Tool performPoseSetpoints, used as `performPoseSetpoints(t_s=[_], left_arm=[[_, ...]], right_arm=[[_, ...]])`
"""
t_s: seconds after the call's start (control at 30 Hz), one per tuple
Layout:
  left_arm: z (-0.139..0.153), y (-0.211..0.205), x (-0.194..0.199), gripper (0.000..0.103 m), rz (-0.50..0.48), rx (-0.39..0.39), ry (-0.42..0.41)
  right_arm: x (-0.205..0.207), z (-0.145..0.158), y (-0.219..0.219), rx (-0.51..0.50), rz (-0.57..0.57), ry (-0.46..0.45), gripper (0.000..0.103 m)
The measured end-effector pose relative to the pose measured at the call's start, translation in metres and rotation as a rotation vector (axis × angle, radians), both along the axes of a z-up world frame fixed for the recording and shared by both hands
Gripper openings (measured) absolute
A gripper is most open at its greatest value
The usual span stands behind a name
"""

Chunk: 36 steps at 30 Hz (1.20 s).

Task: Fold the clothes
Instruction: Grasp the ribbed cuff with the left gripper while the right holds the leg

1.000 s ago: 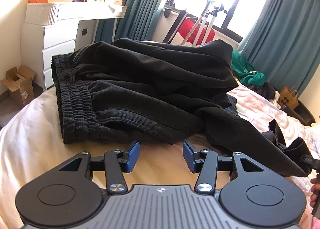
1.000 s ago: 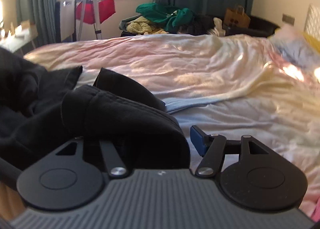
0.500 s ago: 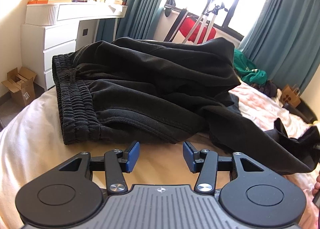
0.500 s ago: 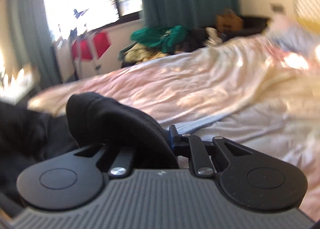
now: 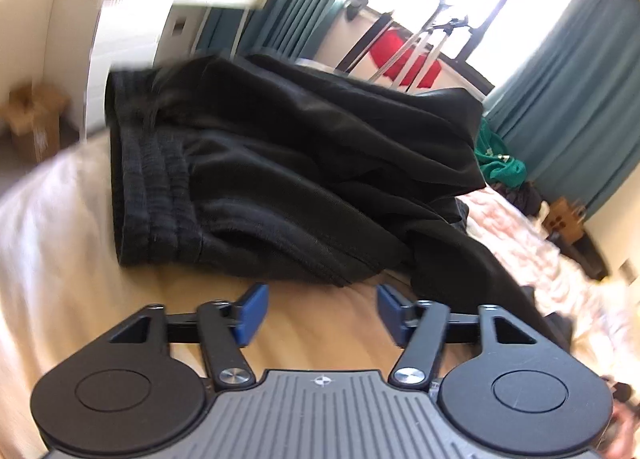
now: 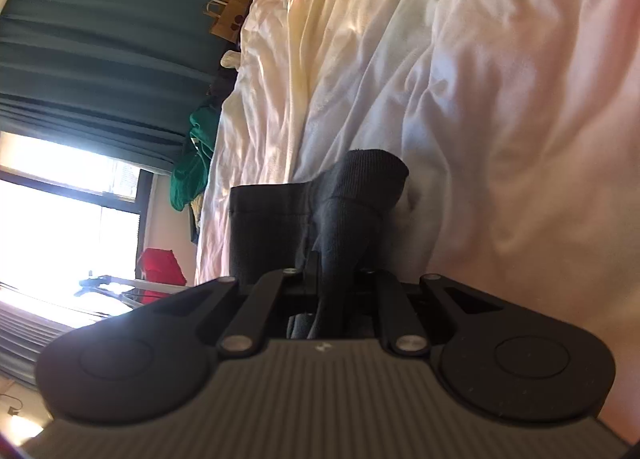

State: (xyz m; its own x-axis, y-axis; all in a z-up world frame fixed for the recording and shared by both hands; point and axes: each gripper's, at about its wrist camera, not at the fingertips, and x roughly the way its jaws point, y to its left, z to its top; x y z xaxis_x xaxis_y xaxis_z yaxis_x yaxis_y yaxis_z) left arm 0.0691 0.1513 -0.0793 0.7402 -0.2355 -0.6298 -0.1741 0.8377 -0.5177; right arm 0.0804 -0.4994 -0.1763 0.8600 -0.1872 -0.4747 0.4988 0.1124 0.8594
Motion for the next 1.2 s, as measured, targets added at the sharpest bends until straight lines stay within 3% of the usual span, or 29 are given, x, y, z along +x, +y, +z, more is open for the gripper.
performPoseSetpoints(t_s=[0.13,0.23,0.4,0.43,0.47,0.57,0.63,0.67,0.7,0.73,0.8,1.07,1.2], left_arm=[[-0.023,0.032,0.007,0.072,0.087,-0.231,0.118],[-0.042,0.050,0.009,0.075,0.147,-0.395,0.163],[-0.056,0.064,0.030,0.078,0.221,-0.528,0.166],[-0.055,0.065,0.035,0.076,0.226,-0.516,0.140],[-0.053,0.066,0.040,0.067,0.229,-0.495,0.107],[-0.051,0.066,0.054,0.061,0.243,-0.428,0.078],[-0.056,0.071,0.059,0.055,0.276,-0.462,0.086],[-0.058,0.075,0.060,0.048,0.293,-0.491,0.089],[-0.059,0.078,0.060,0.042,0.305,-0.509,0.092],[-0.057,0.081,0.061,0.028,0.304,-0.512,0.091],[-0.046,0.083,0.060,0.015,0.285,-0.480,0.072],[0.027,0.126,0.031,0.008,0.316,-0.447,-0.008],[0.071,0.156,0.007,0.008,0.365,-0.388,-0.033]], right_arm=[[0.006,0.007,0.004,-0.048,0.010,0.052,0.012],[0.009,0.007,0.005,-0.029,0.021,0.065,0.015],[0.013,0.006,0.003,-0.021,0.034,0.040,0.035],[0.014,0.005,0.003,-0.023,0.029,0.034,0.035],[0.015,0.006,0.004,-0.030,0.021,0.032,0.036],[0.020,0.008,0.005,-0.089,0.010,0.054,0.036],[0.024,0.009,0.005,-0.122,0.000,0.077,0.035],[0.025,0.009,0.005,-0.137,-0.002,0.086,0.033],[0.027,0.009,0.006,-0.151,-0.005,0.095,0.028],[0.027,0.009,0.006,-0.161,-0.011,0.103,0.023],[0.026,0.009,0.005,-0.170,-0.033,0.117,0.007],[0.010,0.012,-0.007,-0.155,-0.152,0.093,0.007],[-0.005,0.021,-0.012,-0.205,-0.213,0.096,0.006]])
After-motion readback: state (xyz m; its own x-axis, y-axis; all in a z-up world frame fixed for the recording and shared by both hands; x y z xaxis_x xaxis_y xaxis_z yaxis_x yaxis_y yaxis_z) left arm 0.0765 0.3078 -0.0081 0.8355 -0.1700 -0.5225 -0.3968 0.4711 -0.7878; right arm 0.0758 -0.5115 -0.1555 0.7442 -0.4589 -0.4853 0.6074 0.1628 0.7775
